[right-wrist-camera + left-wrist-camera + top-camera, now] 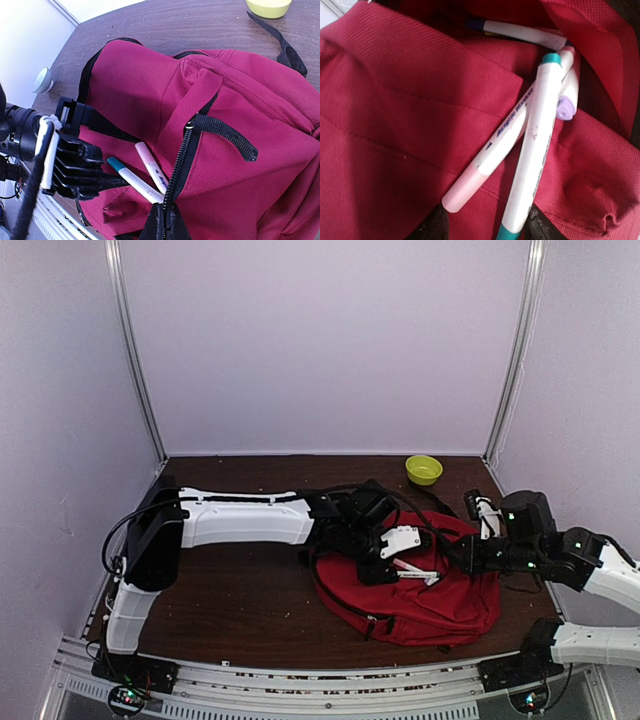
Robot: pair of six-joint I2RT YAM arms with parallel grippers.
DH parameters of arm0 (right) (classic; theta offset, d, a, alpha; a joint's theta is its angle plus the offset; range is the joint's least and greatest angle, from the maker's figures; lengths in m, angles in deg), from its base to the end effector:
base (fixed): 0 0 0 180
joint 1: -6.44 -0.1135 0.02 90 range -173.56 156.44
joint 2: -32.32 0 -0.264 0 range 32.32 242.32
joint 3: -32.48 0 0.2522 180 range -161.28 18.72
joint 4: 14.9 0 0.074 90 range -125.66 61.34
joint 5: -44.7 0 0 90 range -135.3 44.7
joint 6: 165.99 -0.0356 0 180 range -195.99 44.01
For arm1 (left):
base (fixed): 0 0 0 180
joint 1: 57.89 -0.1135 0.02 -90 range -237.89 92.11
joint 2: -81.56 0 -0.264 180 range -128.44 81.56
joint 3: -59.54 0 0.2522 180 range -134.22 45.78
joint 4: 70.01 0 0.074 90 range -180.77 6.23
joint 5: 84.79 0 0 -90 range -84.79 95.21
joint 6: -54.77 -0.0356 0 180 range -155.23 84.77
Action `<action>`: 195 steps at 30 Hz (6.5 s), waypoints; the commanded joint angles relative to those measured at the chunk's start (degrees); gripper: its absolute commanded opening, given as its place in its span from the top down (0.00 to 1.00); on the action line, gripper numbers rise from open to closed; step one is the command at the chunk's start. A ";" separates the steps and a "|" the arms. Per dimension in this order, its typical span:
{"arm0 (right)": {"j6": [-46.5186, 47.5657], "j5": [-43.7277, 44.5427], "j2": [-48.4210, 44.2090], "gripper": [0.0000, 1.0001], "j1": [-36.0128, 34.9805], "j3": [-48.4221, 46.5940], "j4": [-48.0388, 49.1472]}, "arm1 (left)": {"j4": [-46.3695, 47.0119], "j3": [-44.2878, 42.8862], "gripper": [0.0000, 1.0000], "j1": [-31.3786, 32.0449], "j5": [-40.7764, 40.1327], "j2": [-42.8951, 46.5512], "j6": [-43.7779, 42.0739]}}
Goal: Pack the student bag
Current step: Adjust the pen in the student bag, then pick up the pen from the student bag, then place the pen in the lower front pocket of the bag, then pick up the pen from the student bag.
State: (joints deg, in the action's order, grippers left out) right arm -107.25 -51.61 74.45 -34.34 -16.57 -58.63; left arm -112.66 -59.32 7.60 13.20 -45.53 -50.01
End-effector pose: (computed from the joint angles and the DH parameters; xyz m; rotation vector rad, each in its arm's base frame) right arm 0.1202 0.1089 0.2554 -0.2577 2.3189 0.7906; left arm 0.2020 -0.4549 0.2032 1.6778 1.8926 -0.5443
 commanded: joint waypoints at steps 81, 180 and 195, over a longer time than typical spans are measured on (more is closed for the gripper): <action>-0.12 -2.31 0.10 1.00 -0.36 -2.89 -0.16 | -1.44 2.60 0.96 1.03 9.45 5.90 9.46; -3.59 -2.86 -3.36 1.00 -0.11 -0.28 -0.80 | -4.49 3.62 0.66 3.43 6.46 4.54 4.43; -3.71 -2.04 -4.73 1.00 -0.14 0.08 -1.96 | -9.61 2.51 0.65 1.96 9.22 8.29 -0.26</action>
State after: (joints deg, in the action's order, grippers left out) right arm -110.51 -53.86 70.40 -34.20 -16.85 -61.39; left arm -120.18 -55.98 10.16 20.26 -42.32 -46.58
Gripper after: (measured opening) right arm 0.017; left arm 0.336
